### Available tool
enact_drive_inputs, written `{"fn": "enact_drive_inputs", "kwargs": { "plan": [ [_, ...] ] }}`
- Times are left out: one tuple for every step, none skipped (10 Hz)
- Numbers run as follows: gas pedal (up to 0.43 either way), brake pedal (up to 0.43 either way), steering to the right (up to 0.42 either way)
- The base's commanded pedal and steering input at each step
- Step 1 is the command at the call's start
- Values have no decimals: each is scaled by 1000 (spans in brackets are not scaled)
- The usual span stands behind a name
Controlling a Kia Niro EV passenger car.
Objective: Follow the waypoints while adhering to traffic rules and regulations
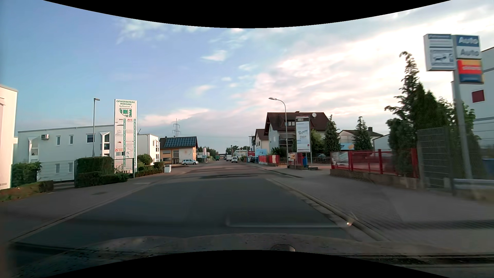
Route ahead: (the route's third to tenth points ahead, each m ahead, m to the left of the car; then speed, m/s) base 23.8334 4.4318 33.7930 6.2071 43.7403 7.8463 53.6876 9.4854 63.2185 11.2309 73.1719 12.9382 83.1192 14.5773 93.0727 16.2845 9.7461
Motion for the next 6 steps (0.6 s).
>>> {"fn": "enact_drive_inputs", "kwargs": {
  "plan": [
    [67, 0, -67],
    [67, 0, -67],
    [67, 0, -65],
    [67, 0, -64],
    [67, 0, -64],
    [67, 0, -62]
  ]
}}
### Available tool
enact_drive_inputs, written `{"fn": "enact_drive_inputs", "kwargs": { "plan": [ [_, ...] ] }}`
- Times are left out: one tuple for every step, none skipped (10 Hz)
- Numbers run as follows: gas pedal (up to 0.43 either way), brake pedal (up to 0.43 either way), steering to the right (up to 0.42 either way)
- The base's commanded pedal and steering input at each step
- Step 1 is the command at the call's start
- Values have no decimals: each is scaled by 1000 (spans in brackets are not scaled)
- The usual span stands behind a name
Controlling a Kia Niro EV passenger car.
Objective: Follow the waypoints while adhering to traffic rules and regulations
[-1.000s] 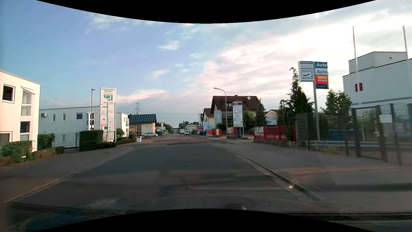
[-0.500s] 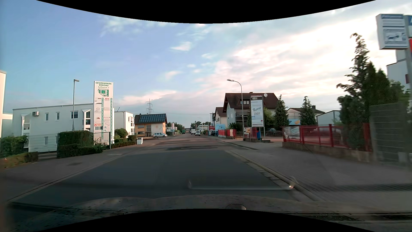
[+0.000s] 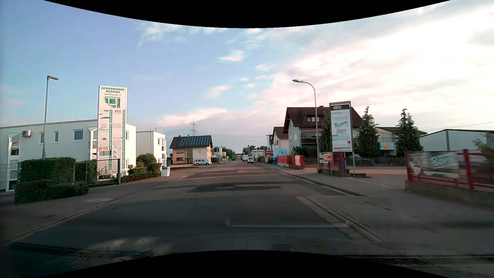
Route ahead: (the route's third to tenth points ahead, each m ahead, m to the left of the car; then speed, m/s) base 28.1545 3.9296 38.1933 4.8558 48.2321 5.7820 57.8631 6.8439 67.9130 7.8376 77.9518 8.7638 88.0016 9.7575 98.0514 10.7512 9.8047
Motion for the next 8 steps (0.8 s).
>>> {"fn": "enact_drive_inputs", "kwargs": {
  "plan": [
    [67, 0, -60],
    [67, 0, -57],
    [67, 0, -53],
    [67, 0, -47],
    [59, 0, -40],
    [59, 0, -34],
    [59, 0, -30],
    [59, 0, -24]
  ]
}}
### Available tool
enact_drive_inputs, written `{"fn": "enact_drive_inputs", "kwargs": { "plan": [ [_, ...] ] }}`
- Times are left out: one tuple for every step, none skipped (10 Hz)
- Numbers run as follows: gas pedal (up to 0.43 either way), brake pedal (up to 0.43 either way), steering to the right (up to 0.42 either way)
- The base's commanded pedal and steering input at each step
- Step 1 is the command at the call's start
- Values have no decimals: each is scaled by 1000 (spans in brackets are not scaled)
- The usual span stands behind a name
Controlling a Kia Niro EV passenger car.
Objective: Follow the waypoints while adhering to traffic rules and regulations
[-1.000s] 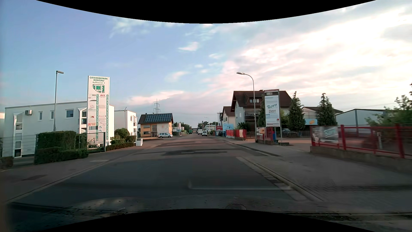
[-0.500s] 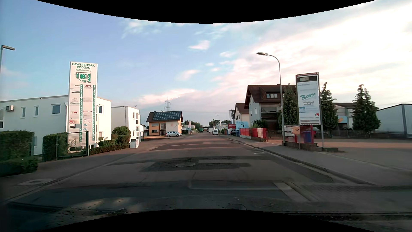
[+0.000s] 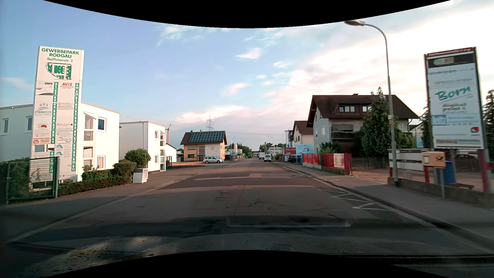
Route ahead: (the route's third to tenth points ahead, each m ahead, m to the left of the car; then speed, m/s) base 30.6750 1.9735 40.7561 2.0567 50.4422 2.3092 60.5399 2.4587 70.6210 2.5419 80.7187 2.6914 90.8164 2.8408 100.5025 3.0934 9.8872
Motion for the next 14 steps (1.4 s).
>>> {"fn": "enact_drive_inputs", "kwargs": {
  "plan": [
    [59, 0, -23],
    [59, 0, -22],
    [47, 0, -20],
    [39, 0, -18],
    [39, 0, -16],
    [39, 0, -15],
    [39, 0, -14],
    [39, 0, -14],
    [28, 0, -13],
    [28, 0, -12],
    [28, 0, -11],
    [28, 0, -9],
    [28, 0, -8],
    [20, 0, -8]
  ]
}}
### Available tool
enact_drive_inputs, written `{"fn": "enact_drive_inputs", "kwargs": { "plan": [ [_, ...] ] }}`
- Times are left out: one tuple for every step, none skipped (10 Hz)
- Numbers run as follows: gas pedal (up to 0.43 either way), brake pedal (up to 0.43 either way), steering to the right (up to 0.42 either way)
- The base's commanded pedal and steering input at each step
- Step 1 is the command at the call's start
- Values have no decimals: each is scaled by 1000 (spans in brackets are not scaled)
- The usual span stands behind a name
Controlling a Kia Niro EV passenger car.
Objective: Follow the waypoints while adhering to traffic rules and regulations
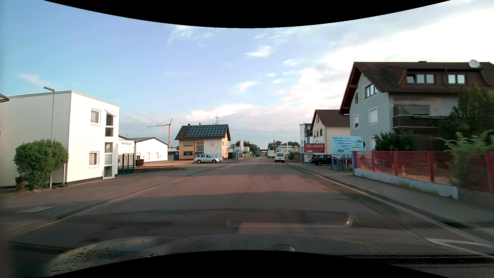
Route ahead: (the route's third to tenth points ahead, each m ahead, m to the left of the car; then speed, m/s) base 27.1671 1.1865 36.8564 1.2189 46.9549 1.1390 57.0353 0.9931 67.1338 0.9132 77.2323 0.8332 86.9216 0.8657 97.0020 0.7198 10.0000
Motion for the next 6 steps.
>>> {"fn": "enact_drive_inputs", "kwargs": {
  "plan": [
    [20, 0, -8],
    [20, 0, -8],
    [20, 0, -8],
    [20, 0, -8],
    [20, 0, -7],
    [20, 0, -5]
  ]
}}
